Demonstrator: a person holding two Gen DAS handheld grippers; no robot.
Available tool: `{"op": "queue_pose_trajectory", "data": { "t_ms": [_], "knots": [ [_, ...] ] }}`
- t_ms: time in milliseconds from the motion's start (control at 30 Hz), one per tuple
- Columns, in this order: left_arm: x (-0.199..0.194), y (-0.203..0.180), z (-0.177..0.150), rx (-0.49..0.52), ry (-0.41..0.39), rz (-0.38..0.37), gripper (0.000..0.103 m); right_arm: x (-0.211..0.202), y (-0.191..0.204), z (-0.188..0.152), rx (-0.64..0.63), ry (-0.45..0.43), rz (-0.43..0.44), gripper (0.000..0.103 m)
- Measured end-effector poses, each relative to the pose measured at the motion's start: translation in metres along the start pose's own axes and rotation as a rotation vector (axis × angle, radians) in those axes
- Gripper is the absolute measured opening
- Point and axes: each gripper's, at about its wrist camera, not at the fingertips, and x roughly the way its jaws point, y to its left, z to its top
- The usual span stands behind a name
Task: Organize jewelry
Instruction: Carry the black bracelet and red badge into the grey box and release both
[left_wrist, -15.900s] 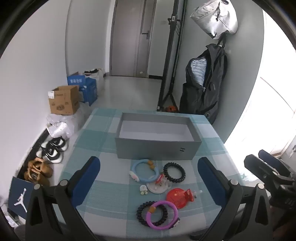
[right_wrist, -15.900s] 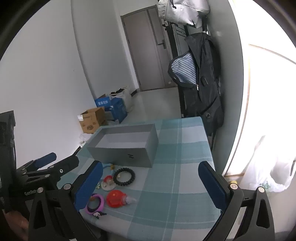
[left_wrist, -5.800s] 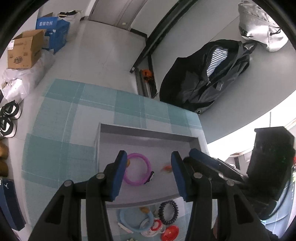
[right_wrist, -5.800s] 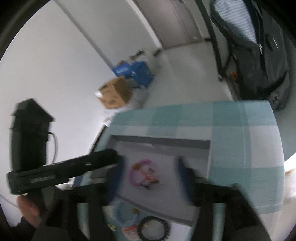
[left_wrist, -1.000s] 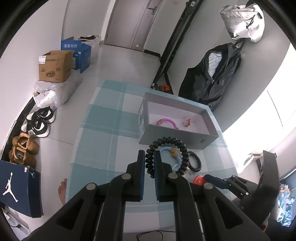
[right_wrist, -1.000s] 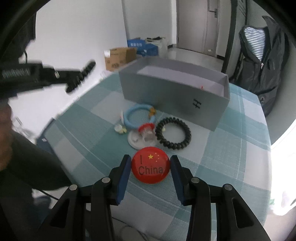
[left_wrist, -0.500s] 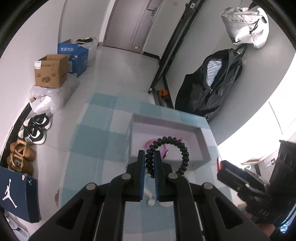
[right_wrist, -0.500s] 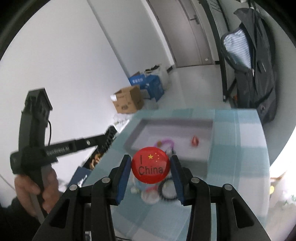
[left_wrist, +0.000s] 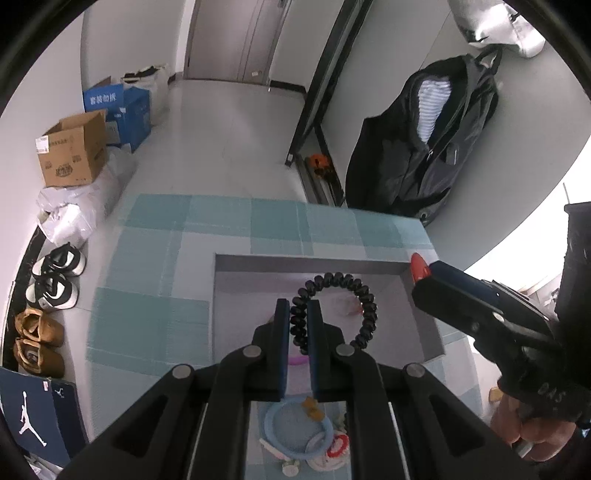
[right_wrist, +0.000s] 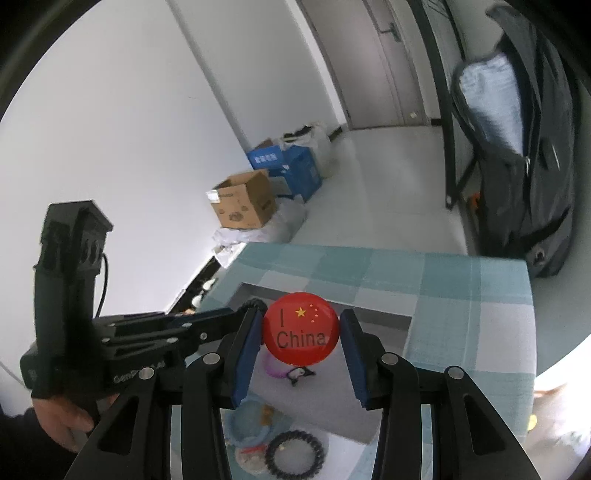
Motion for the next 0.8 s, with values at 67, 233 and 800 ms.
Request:
{"op": "queue_pose_trajectory", "data": {
  "t_ms": [67, 233, 800],
  "knots": [
    [0.005, 0.002, 0.001, -0.002, 0.011, -0.005, 0.005, 0.008, -0.006, 0.000, 0.027, 0.018, -0.001, 0.042],
    [0.011, 0.002, 0.001, 0.025, 0.048, 0.008, 0.005, 0.023, -0.014, 0.000, 0.030, 0.059, -0.006, 0.042],
    [0.016, -0.006, 0.006, 0.022, 0.082, -0.069, 0.018, 0.029, -0.009, -0.004, 0.003, 0.036, -0.084, 0.065]
  ]
}}
